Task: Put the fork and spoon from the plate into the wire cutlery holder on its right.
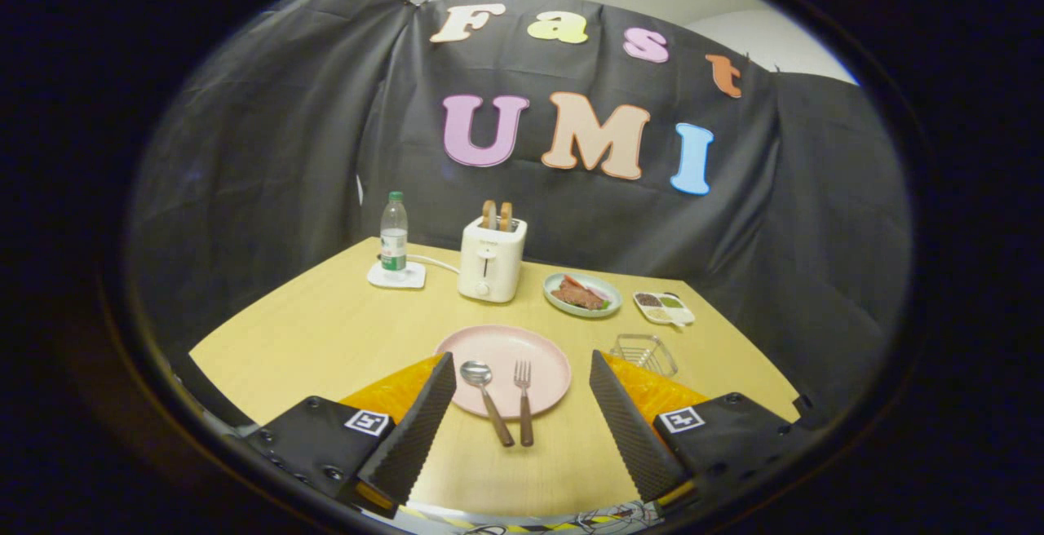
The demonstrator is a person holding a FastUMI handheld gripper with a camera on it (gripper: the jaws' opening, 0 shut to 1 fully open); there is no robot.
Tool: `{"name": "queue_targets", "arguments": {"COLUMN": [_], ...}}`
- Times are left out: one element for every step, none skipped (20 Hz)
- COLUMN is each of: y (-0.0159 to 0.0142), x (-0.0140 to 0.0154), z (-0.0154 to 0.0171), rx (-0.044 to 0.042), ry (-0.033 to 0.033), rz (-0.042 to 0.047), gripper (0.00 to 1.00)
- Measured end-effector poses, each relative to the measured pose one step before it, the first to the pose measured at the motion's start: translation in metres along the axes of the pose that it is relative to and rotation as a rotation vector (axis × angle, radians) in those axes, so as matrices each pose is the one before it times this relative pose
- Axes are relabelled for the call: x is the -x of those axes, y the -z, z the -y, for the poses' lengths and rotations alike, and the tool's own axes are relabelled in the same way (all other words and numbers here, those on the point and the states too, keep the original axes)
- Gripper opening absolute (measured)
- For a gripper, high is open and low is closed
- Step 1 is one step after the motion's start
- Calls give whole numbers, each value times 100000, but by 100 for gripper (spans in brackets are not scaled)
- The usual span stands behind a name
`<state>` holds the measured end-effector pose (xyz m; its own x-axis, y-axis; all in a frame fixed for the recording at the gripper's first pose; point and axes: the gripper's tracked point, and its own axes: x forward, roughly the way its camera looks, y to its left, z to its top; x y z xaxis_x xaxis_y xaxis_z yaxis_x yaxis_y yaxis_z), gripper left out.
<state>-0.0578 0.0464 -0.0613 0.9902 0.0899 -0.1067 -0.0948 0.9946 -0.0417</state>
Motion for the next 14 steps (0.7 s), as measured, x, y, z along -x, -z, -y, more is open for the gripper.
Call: {"name": "queue_targets", "arguments": {"y": [255,505,349,347,356,640,595,606,436,677,657,678,580,772], "x": [-326,-338,-378,-398,-554,-543,-556,-613,-618,-554,-547,-481,-465,-505], "z": [482,391,391,296,295,220,84,37,-11,-34,-32,-39,22,-87], "rx": [69,426,697,862,914,803,646,310,-96,-318,-177,114,-6,-810], "ry": [1042,1022,898,679,622,440,-15,-289,-437,-581,-461,-476,-397,-720], "rz": [-507,-547,-554,-495,-941,-1077,-1217,-1210,-1034,-1268,-1293,-1378,-1655,-1646], "gripper": [100,100,100,100,100,100,100,100,100,100,100,100,100,100]}}
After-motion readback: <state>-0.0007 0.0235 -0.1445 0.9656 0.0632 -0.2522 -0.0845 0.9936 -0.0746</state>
